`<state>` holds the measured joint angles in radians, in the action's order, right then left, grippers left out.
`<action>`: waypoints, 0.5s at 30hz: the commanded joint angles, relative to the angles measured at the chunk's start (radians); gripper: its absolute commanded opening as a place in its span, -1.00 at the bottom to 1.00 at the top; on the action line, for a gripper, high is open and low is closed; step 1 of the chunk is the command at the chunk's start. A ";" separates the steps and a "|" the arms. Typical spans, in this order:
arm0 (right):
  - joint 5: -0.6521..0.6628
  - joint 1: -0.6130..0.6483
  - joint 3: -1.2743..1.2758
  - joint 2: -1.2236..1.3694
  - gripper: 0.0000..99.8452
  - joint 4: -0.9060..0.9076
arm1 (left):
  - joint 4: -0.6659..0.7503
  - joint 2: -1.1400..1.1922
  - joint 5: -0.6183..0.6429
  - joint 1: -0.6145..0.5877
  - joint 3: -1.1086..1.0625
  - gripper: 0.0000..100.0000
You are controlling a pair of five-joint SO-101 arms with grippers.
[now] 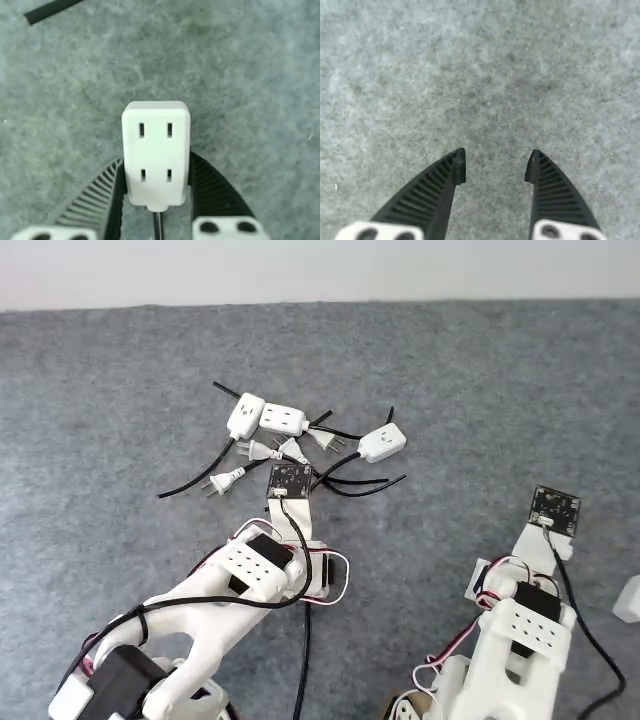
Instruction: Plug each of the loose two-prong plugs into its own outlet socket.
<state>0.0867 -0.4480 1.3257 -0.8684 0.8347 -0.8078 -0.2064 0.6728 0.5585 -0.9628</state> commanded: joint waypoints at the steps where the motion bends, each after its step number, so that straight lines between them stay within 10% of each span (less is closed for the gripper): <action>1: 0.012 0.008 -0.008 -0.022 -0.60 -0.015 | 0.011 -0.037 -0.029 0.012 0.027 -0.97; 15: 0.012 0.008 -0.008 -0.022 -0.60 -0.008 | 0.006 -0.040 -0.083 0.014 0.010 -0.69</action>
<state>0.0867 -0.4480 1.3257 -0.8684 0.8347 -0.8063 -0.2064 0.5915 0.5723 -0.9628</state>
